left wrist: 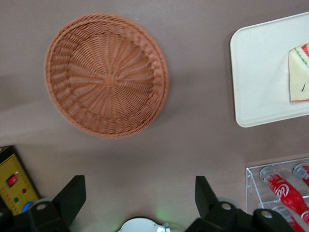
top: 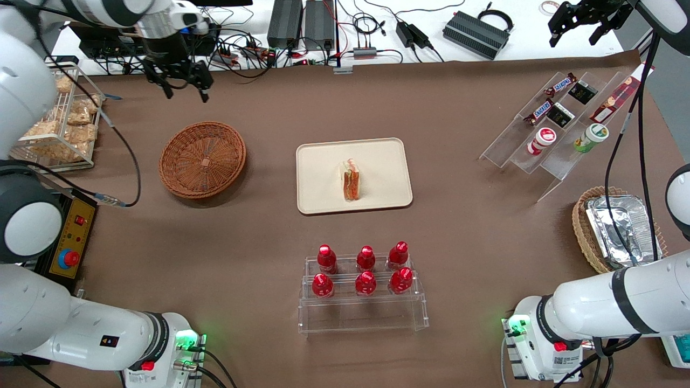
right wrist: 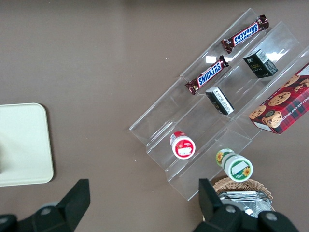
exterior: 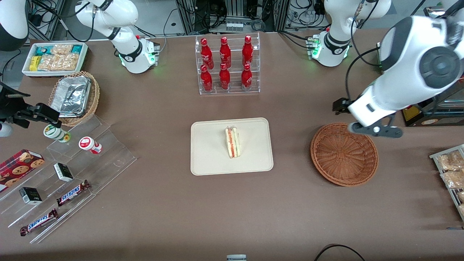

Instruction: Place sandwich from basket to tray

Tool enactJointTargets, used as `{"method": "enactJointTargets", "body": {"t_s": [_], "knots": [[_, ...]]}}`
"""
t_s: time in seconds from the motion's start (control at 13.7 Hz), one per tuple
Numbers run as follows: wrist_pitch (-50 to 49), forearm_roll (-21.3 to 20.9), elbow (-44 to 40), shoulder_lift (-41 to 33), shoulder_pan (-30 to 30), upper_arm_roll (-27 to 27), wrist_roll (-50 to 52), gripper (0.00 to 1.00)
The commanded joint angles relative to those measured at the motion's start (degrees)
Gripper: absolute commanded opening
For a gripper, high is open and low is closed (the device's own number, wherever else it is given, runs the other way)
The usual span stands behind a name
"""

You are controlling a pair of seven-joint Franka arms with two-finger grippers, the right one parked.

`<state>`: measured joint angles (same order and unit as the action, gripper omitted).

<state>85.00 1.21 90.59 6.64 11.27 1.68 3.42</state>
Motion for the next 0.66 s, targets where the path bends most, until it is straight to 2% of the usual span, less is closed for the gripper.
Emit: {"method": "enactJointTargets", "body": {"t_s": [0.0,0.15,0.58], "knots": [[-1.7,-0.7,2.4,-3.5,-7.4,7.2,-1.0,1.00],[-3.3,-1.8,2.4,-4.7,-10.3,9.9,-1.0,1.00],[-6.9,-2.0,1.7,-7.3,-12.8,9.5,-3.6,1.00]]}}
